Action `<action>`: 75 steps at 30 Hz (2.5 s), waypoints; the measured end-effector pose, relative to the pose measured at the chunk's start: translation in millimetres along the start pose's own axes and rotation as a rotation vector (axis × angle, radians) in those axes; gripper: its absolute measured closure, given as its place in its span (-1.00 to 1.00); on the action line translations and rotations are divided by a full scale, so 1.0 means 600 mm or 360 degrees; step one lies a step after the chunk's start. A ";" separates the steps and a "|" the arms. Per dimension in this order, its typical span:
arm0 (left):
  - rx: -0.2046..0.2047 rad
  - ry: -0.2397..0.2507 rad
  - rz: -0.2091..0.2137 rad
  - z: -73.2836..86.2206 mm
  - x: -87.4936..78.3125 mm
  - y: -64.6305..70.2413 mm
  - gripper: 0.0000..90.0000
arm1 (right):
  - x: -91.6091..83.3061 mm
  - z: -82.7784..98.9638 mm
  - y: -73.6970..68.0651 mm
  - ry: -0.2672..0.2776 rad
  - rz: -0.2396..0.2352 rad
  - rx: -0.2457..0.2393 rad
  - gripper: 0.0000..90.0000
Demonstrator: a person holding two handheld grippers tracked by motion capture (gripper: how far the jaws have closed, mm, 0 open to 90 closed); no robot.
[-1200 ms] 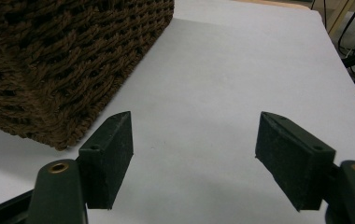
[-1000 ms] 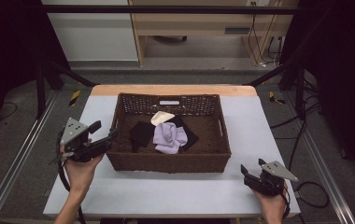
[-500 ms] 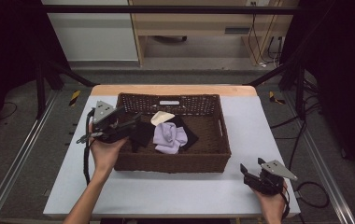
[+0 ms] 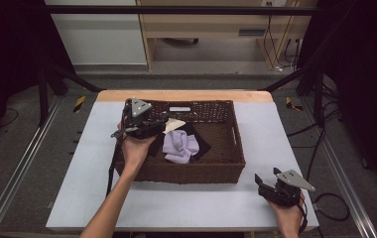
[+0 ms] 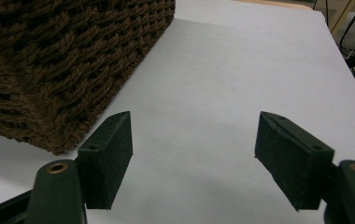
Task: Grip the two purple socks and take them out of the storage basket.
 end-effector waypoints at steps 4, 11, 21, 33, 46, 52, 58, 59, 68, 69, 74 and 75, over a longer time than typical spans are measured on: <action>-0.0008 -0.0043 0.0016 0.007 0.020 0.003 -0.17 | 0.001 0.000 -0.001 -0.0007 -0.0006 -0.0001 -0.38; -0.0006 -0.0128 0.0071 0.020 0.047 0.018 -0.16 | 0.004 0.001 -0.002 -0.0011 -0.0006 -0.0012 -0.37; 0.0086 -0.0238 0.0101 0.035 0.075 0.053 -0.14 | 0.006 0.003 -0.003 -0.0025 -0.0002 -0.0014 -0.38; 0.0209 -0.0447 0.0160 0.064 0.092 0.077 -0.03 | 0.008 0.004 -0.003 -0.0040 0.0006 -0.0010 -0.38; 0.0257 -0.0621 0.0243 0.081 0.100 0.088 -0.14 | 0.009 0.005 -0.004 -0.0051 0.0009 -0.0008 -0.38; 0.0261 -0.0719 0.0269 0.090 0.107 0.092 -0.24 | 0.008 0.005 -0.004 -0.0049 0.0009 -0.0019 -0.39; 0.0257 -0.0821 0.0342 0.100 0.111 0.098 0.12 | 0.009 0.006 -0.005 -0.0054 0.0011 -0.0019 -0.39; 0.0253 -0.0832 0.0353 0.101 0.111 0.099 0.22 | 0.009 0.006 -0.005 -0.0055 0.0011 -0.0019 -0.39; 0.0193 -0.0801 0.0356 0.096 0.108 0.094 0.88 | 0.008 0.006 -0.005 -0.0058 0.0000 -0.0024 -0.35; 0.0184 -0.0764 0.0346 0.092 0.106 0.092 0.89 | 0.008 0.006 -0.005 -0.0059 -0.0002 -0.0023 -0.35; 0.0132 -0.0592 0.0298 0.075 0.095 0.082 0.89 | 0.007 0.007 -0.005 -0.0061 -0.0005 -0.0022 -0.33; 0.0129 -0.0548 0.0290 0.070 0.092 0.079 0.89 | 0.007 0.007 -0.005 -0.0062 -0.0007 -0.0022 -0.33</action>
Point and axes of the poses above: each handheld gripper's, and its own axes: x roughly forward along the jaws, z roughly out of its underside, y roughly to its right, the point moved 6 cm from there along x, roughly forward along the jaws, and after that the axes turned 12 degrees about x, right-handed, at the moved point
